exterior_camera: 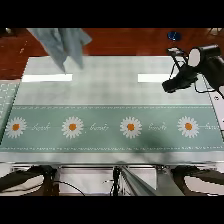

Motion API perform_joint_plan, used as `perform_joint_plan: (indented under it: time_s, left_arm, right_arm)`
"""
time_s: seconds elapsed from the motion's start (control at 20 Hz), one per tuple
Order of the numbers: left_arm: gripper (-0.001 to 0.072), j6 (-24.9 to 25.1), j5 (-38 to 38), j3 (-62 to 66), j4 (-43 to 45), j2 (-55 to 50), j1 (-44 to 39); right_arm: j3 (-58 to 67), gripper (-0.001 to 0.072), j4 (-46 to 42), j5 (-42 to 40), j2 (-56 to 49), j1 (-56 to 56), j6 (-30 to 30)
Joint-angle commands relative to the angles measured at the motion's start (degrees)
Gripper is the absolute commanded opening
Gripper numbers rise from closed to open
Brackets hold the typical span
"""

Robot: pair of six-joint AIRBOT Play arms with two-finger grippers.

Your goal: Fold the shirts.

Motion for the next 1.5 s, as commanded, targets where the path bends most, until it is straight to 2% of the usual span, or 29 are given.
perform_joint_plan:
  time_s: [0.0,0.25,0.35,0.55,0.9,1.05,1.1,1.15,1.2,1.35,1.45]
  left_arm:
    - [0.0031,4.0,-3.6,1.1,0.1,8.1,-6.7]
    - [0.0031,4.0,-17.9,0.9,0.1,8.7,-13.1]
    - [0.0031,3.9,-20.5,-0.5,0.0,7.3,-15.9]
    - [0.0032,3.7,-21.0,-6.1,-2.0,1.7,-23.2]
    - [0.0033,3.8,-19.9,-10.5,-20.2,-20.9,-37.9]
    - [0.0035,3.7,-18.1,-10.4,-21.8,-28.9,-42.8]
    - [0.0073,3.7,-18.1,-10.4,-22.0,-30.4,-43.3]
    - [0.0209,3.7,-18.9,-10.3,-22.2,-31.1,-43.2]
    - [0.0312,3.8,-20.2,-10.1,-22.1,-30.9,-42.3]
    - [0.0314,4.0,-27.3,-6.0,-19.5,-27.4,-34.8]
    - [0.0323,5.0,-30.3,-4.3,-17.8,-22.8,-26.6]
  right_arm:
    - [0.0,0.0410,-9.6,6.9,2.6,-0.5,-1.4]
    - [0.0,0.0411,-9.4,8.7,8.7,-5.6,-1.2]
    - [0.0,0.0412,-8.1,8.4,11.3,-8.5,-1.0]
    - [0.0,0.0412,-2.1,7.4,14.7,-14.0,-0.9]
    - [0.0,0.0412,6.5,5.3,15.6,-16.8,-0.9]
    - [0.0,0.0412,7.8,4.2,15.6,-16.8,-1.0]
    - [0.0,0.0412,7.8,3.8,15.6,-16.8,-1.0]
    - [0.0,0.0412,7.8,3.4,15.6,-16.8,-1.0]
    - [0.0,0.0411,7.8,3.1,15.6,-16.8,-1.0]
    - [0.0,0.0412,7.8,2.4,15.6,-16.8,-0.9]
    - [0.0,0.0427,8.4,2.4,15.6,-16.8,-1.0]
